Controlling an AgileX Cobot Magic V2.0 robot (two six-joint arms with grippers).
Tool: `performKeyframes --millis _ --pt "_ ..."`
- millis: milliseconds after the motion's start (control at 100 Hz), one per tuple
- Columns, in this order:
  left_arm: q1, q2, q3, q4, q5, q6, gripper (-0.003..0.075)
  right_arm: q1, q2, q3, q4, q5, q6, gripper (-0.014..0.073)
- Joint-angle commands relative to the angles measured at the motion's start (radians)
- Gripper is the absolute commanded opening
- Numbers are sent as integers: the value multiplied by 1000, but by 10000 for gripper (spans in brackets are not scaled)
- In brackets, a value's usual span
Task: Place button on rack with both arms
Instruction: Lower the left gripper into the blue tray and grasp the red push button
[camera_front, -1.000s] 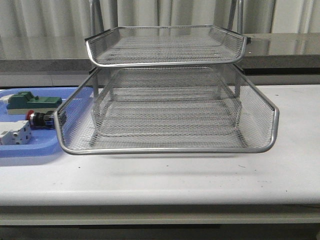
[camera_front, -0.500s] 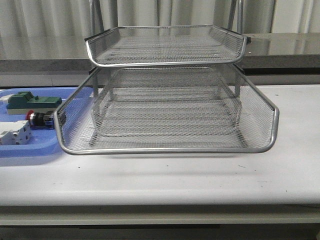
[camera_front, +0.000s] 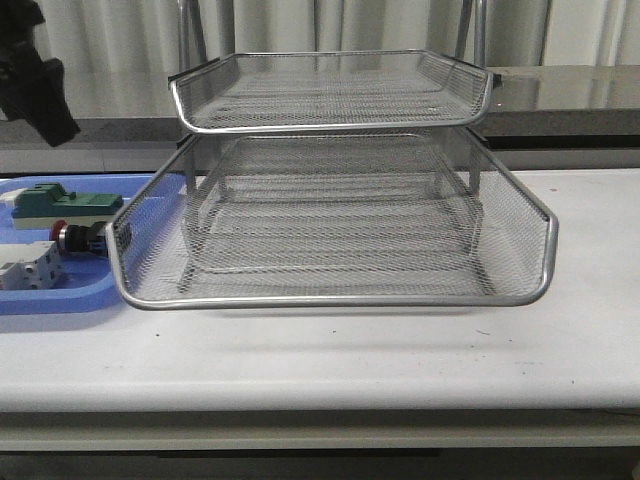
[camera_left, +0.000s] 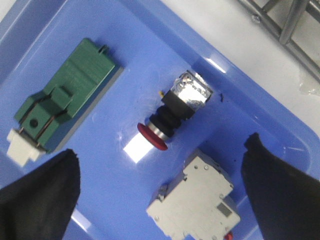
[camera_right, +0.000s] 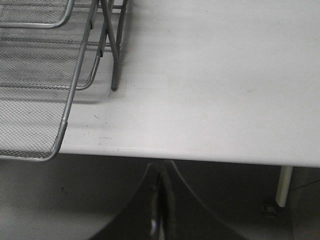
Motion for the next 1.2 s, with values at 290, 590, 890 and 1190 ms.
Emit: performKeyframes --millis 290,590,890,1190 --pt "-67 117 -132 -24 22 152 617 -2 0 -34 -14 -61 0 -71" --pt "-61 171 -132 -24 7 175 617 -2 0 -34 -14 -61 0 -71" --pt "-61 213 -132 -8 -50 177 617 -2 0 -34 -14 -61 0 -71" --pt "-31 246 -130 -10 -42 177 617 -2 0 -34 -14 -61 0 -71"
